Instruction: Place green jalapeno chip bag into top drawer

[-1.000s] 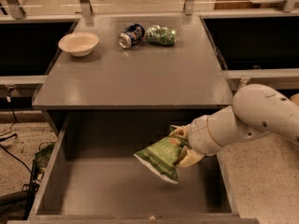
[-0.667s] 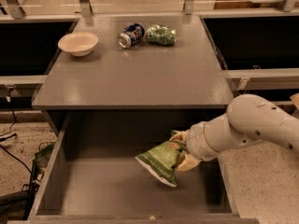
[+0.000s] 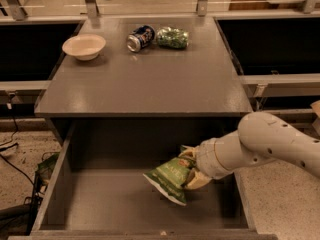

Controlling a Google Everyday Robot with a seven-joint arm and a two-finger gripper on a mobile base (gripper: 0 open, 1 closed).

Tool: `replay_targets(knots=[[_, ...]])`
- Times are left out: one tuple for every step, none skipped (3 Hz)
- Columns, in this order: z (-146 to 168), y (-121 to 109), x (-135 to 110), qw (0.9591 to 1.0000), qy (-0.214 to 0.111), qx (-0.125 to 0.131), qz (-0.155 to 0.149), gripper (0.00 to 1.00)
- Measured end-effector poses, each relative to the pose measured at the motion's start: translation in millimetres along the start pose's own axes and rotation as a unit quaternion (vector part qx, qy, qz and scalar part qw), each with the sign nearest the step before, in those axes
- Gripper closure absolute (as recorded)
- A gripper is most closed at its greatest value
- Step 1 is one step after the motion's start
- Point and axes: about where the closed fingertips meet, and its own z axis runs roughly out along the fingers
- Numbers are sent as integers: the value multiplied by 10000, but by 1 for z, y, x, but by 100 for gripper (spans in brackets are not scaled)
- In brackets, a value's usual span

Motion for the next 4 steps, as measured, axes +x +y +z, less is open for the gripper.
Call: replay_targets(knots=[[19,6,9,10000,-29,-27,19,100],[31,9,16,10000,-32,-57,52,100],[39,12,20,9999,-50,-111,79,100],[42,13,21,9998,-73,-162,77,100]])
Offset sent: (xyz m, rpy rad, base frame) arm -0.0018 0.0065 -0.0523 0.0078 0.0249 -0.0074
